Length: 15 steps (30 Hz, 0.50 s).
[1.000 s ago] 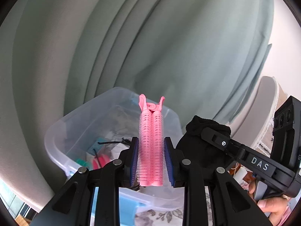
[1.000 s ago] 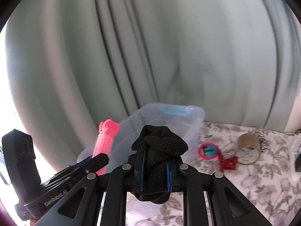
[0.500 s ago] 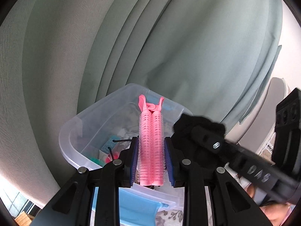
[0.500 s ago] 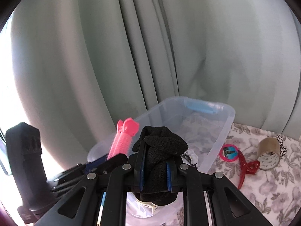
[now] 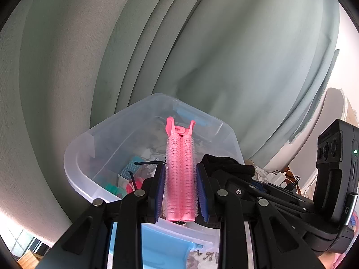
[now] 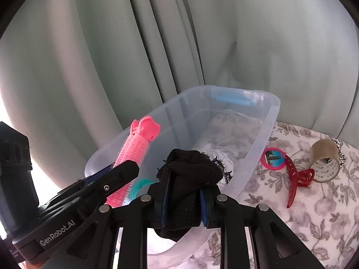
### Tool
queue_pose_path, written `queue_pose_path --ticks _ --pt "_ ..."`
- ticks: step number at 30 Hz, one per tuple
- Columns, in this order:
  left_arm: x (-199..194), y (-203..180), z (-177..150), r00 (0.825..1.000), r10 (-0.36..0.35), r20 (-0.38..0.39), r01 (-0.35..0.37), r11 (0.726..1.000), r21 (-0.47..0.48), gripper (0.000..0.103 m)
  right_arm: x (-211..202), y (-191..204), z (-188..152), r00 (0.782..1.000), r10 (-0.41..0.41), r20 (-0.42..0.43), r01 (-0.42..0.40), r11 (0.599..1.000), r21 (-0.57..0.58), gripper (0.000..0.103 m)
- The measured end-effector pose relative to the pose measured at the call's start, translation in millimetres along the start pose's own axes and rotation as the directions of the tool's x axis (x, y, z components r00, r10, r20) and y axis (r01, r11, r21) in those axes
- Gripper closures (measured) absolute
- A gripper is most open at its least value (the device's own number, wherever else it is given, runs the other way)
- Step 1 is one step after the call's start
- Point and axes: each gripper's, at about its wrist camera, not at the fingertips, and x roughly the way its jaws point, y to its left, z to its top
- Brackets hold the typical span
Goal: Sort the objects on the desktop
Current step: 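Open the left tool to drop the roller while the right tool releases the scrunchie into the bin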
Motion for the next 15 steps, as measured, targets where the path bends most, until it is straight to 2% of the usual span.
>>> queue_pose_path --ticks 15 --pt "0.6 -3.4 -2.0 1.0 0.01 -0.011 -0.01 1.0 -0.01 0.075 -5.6 2.7 -0.4 1.0 -0.021 0.011 0.021 1.0 -0.008 0.066"
